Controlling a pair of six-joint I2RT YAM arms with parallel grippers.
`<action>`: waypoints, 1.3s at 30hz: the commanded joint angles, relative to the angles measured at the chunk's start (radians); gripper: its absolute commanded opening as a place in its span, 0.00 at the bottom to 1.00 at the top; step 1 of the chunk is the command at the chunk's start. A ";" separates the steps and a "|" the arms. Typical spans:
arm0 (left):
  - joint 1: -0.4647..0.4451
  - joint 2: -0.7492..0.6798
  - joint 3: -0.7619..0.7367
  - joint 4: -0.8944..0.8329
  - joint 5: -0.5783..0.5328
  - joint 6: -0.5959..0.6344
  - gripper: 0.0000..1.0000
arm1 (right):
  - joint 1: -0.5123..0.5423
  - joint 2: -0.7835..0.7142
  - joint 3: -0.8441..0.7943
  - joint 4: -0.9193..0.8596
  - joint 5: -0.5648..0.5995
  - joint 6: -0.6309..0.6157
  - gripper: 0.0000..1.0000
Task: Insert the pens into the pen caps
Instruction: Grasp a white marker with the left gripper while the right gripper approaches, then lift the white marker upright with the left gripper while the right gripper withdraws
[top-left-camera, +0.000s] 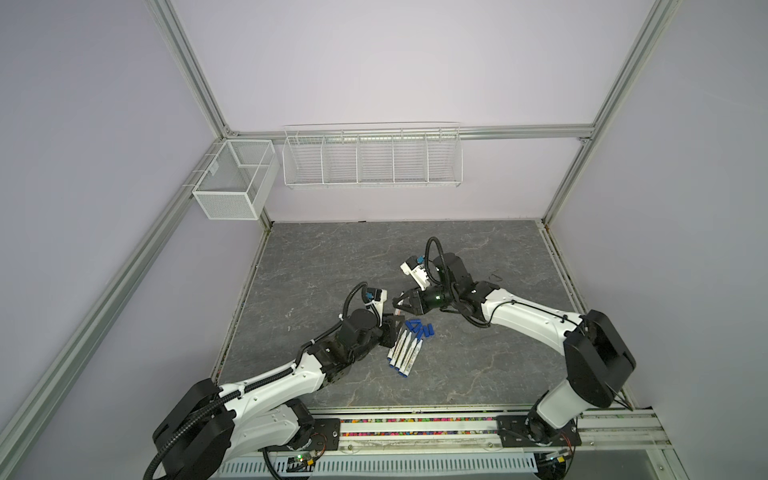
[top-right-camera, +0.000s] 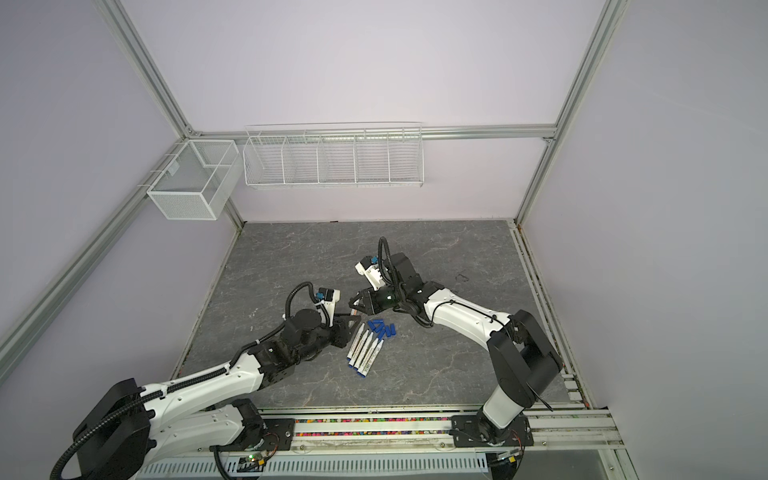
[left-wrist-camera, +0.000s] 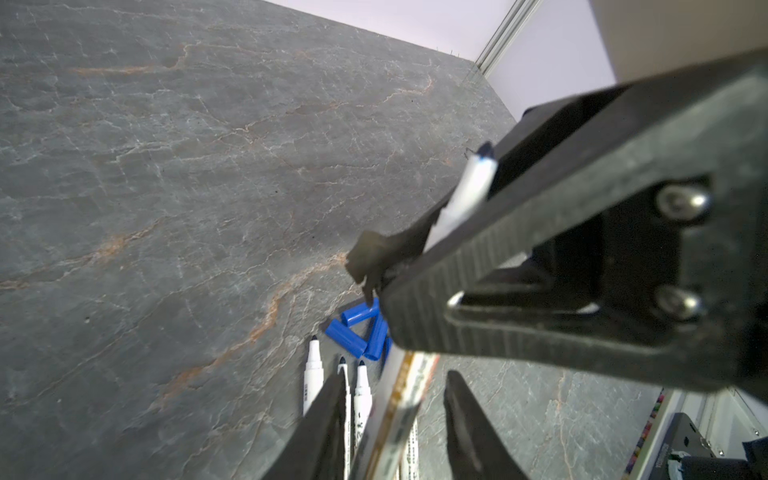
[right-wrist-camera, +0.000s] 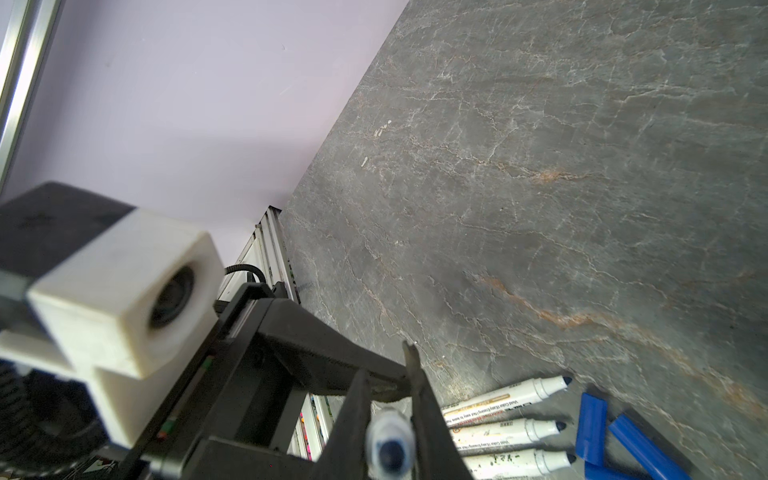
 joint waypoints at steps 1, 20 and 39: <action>-0.002 0.028 0.042 0.012 0.004 0.029 0.38 | 0.002 -0.036 -0.013 -0.008 -0.023 -0.015 0.17; -0.001 0.049 0.025 -0.002 0.022 0.006 0.00 | -0.043 -0.131 -0.092 -0.031 0.146 0.023 0.63; -0.006 0.080 0.033 -0.173 -0.046 0.019 0.00 | 0.004 -0.001 -0.030 -0.469 0.564 -0.065 0.53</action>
